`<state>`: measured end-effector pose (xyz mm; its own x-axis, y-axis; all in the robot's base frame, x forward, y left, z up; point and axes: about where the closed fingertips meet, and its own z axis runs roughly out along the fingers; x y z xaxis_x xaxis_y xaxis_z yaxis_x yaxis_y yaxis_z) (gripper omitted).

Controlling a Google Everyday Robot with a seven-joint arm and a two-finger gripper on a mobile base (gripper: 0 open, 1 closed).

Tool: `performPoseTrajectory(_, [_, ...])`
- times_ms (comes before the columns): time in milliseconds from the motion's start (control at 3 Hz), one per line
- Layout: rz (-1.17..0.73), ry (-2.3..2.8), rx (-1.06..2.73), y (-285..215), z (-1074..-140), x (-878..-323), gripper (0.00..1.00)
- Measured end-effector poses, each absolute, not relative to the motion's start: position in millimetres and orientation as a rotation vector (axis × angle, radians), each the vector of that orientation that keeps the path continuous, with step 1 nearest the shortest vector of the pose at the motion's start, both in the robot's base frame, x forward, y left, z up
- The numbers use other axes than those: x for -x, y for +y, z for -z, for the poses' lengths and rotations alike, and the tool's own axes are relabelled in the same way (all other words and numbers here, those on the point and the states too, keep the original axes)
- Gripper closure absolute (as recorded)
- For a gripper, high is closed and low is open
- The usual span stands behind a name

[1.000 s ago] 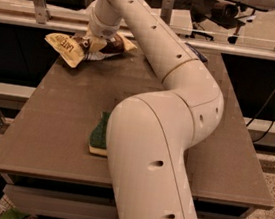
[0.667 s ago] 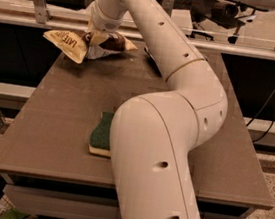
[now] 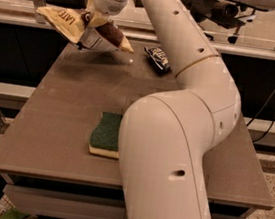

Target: Pick brown chip bag

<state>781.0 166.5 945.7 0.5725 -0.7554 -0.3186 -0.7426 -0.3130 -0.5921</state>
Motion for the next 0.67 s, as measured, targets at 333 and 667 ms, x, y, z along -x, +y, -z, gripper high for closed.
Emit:
performPoseTrajectory(333, [0.053, 1.116, 2.048, 163, -979, -778, 1.00])
performPoseTrajectory(667, [0.101, 1.061, 2.033, 162, -1011, -772, 1.00])
